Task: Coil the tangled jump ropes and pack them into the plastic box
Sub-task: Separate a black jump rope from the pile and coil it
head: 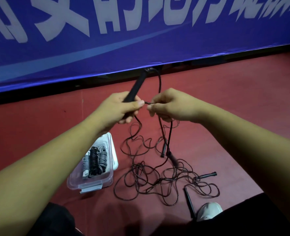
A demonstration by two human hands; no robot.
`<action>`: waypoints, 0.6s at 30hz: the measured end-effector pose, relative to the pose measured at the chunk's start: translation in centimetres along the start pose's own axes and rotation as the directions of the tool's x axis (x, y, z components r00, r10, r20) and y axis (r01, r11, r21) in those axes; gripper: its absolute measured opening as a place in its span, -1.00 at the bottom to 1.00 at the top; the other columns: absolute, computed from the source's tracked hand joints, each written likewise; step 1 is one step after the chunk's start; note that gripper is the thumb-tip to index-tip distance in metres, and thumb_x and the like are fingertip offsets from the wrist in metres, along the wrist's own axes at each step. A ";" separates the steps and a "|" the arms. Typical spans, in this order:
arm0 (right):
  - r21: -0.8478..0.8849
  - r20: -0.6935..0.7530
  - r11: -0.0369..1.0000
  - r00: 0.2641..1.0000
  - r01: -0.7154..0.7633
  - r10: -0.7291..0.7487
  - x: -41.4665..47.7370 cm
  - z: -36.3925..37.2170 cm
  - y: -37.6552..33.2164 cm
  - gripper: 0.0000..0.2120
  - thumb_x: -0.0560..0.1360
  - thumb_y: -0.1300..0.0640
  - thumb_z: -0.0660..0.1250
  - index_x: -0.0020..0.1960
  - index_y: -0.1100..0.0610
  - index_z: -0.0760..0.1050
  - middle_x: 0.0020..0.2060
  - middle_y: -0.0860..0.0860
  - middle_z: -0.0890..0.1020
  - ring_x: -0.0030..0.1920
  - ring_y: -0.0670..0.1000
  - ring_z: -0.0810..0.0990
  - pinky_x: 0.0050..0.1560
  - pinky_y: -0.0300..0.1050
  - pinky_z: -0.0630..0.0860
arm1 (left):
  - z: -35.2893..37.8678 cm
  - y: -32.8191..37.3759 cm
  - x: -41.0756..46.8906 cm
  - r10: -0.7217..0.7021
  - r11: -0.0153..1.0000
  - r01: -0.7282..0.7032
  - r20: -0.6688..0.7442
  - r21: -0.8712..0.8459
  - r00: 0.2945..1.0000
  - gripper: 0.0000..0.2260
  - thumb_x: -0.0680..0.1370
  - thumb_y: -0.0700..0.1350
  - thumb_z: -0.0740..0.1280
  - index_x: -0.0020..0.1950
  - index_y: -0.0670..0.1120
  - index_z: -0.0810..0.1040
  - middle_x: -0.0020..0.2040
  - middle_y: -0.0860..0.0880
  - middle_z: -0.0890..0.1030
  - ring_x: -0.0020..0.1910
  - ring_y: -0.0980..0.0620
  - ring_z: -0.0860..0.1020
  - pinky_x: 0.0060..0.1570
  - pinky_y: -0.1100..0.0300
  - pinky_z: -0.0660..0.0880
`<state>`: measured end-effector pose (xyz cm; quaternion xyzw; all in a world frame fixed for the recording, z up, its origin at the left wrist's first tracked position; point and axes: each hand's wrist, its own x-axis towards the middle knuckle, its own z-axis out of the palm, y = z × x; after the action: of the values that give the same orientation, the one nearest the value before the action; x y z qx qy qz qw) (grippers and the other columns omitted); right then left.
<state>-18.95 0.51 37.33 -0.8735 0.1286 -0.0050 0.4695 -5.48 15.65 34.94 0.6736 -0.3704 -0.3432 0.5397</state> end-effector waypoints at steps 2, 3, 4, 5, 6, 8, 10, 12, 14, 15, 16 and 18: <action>0.004 0.048 0.999 0.998 -0.051 0.051 -0.2 0.0 1.3 -0.75 0.64 0.12 0.27 -0.13 0.24 0.55 -0.40 0.13 0.54 -0.39 -0.03 0.52 -0.31 -0.27 0.47 | -0.5 0.0 0.5 0.013 1.000 -0.014 -0.117 -0.006 0.993 -0.89 0.55 -0.15 0.39 -0.15 -0.05 0.50 -0.43 0.04 0.48 -0.58 0.12 0.32 -0.61 0.36 0.12; -0.005 0.069 0.997 0.994 -0.082 0.082 -0.3 0.0 2.1 -0.76 0.64 0.11 0.27 -0.12 0.22 0.55 -0.32 0.18 0.61 -0.32 -0.04 0.57 -0.20 -0.24 0.52 | -0.7 -0.1 0.6 0.014 0.999 -0.019 -0.158 -0.030 0.987 -0.87 0.55 -0.16 0.39 -0.17 -0.04 0.49 -0.44 0.04 0.46 -0.59 0.12 0.30 -0.60 0.36 0.12; -0.028 0.079 0.993 0.990 -0.112 0.114 -0.2 0.1 3.1 -0.77 0.64 0.09 0.27 -0.12 0.19 0.56 -0.25 0.18 0.65 -0.25 -0.04 0.60 -0.08 -0.17 0.53 | -0.9 -0.3 0.7 0.004 0.998 -0.017 -0.195 -0.065 0.981 -0.85 0.55 -0.16 0.39 -0.18 -0.04 0.48 -0.44 0.04 0.45 -0.59 0.12 0.30 -0.60 0.36 0.11; -0.062 0.083 0.989 0.986 -0.137 0.142 -0.1 0.3 4.0 -0.77 0.64 0.08 0.27 -0.12 0.16 0.56 -0.22 0.13 0.67 -0.22 -0.06 0.60 -0.01 -0.12 0.53 | -1.1 -0.4 0.7 -0.013 0.995 -0.010 -0.227 -0.099 0.974 -0.84 0.55 -0.17 0.39 -0.20 -0.04 0.47 -0.45 0.04 0.43 -0.59 0.12 0.29 -0.61 0.36 0.11; -0.089 0.087 0.984 0.983 -0.155 0.163 -0.1 0.4 4.9 -0.77 0.64 0.06 0.27 -0.12 0.14 0.57 -0.21 0.07 0.67 -0.19 -0.09 0.59 0.03 -0.10 0.52 | -1.4 -0.4 0.8 -0.030 0.993 -0.001 -0.253 -0.121 0.967 -0.83 0.55 -0.17 0.39 -0.21 -0.04 0.47 -0.44 0.04 0.42 -0.59 0.12 0.29 -0.61 0.36 0.11; -0.113 0.104 0.975 0.973 -0.192 0.204 -0.3 0.9 6.0 -0.74 0.64 0.03 0.25 -0.07 0.18 0.57 -0.15 0.05 0.67 -0.12 -0.07 0.59 0.08 -0.07 0.52 | -1.9 -0.5 1.0 -0.061 0.985 0.009 -0.296 -0.172 0.953 -0.82 0.55 -0.18 0.38 -0.21 -0.04 0.45 -0.43 0.03 0.41 -0.58 0.12 0.29 -0.60 0.35 0.10; -0.176 0.103 0.962 0.968 -0.209 0.229 -0.3 1.2 6.8 -0.73 0.64 0.00 0.24 -0.05 0.18 0.56 -0.15 0.04 0.64 -0.12 -0.04 0.57 0.03 -0.04 0.50 | -2.7 -0.5 1.3 -0.098 0.963 0.004 -0.337 -0.270 0.936 -0.82 0.56 -0.20 0.37 -0.19 -0.05 0.43 -0.42 0.03 0.39 -0.57 0.12 0.28 -0.58 0.34 0.10; -0.208 0.107 0.950 0.960 -0.232 0.258 -0.5 1.3 7.2 -0.76 0.65 0.01 0.24 -0.07 0.14 0.55 -0.21 -0.03 0.64 -0.19 -0.10 0.56 -0.07 -0.12 0.45 | -3.5 -0.7 1.5 -0.114 0.957 0.004 -0.364 -0.289 0.925 -0.83 0.56 -0.21 0.37 -0.17 -0.06 0.42 -0.41 0.02 0.39 -0.56 0.13 0.28 -0.58 0.33 0.11; -0.183 0.081 0.947 0.956 -0.265 0.283 -0.5 1.1 7.3 -0.78 0.65 0.04 0.24 -0.08 0.13 0.54 -0.22 0.02 0.68 -0.16 -0.02 0.65 -0.03 -0.08 0.52 | -4.0 -1.1 1.6 -0.127 0.960 0.019 -0.375 -0.278 0.918 -0.88 0.57 -0.19 0.36 -0.11 -0.07 0.45 -0.36 -0.01 0.44 -0.56 0.12 0.31 -0.59 0.33 0.14; -0.137 0.050 0.949 0.955 -0.284 0.293 -0.6 1.0 7.1 -0.78 0.65 0.05 0.24 -0.08 0.14 0.54 -0.24 0.06 0.67 -0.16 0.06 0.68 0.00 0.00 0.58 | -4.2 -1.3 1.8 -0.143 0.960 0.033 -0.387 -0.277 0.911 -0.93 0.58 -0.19 0.35 -0.05 -0.09 0.48 -0.32 -0.03 0.49 -0.55 0.12 0.35 -0.59 0.34 0.17; -0.055 0.012 0.954 0.955 -0.295 0.296 -0.5 0.9 6.9 -0.78 0.66 0.07 0.23 -0.07 0.18 0.54 -0.27 0.10 0.63 -0.19 0.13 0.69 -0.01 0.08 0.63 | -4.2 -1.5 1.9 -0.168 0.961 0.059 -0.402 -0.269 0.900 -0.94 0.59 -0.18 0.35 0.04 -0.11 0.50 -0.25 -0.04 0.55 -0.55 0.12 0.41 -0.60 0.34 0.21; 0.174 -0.066 0.942 0.951 -0.288 0.303 -0.4 0.6 6.1 -0.77 0.67 0.13 0.21 -0.08 0.24 0.51 -0.33 0.15 0.54 -0.30 0.16 0.66 -0.06 0.15 0.63 | -4.2 -2.0 2.2 -0.200 0.970 0.118 -0.424 -0.213 0.883 -0.85 0.61 -0.17 0.33 0.18 -0.10 0.49 -0.11 -0.05 0.59 -0.54 0.11 0.54 -0.60 0.35 0.32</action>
<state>-20.56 -2.10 32.06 -0.8020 0.2789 0.0149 0.5280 -0.50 16.02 33.58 0.7100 -0.1485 -0.2567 0.6387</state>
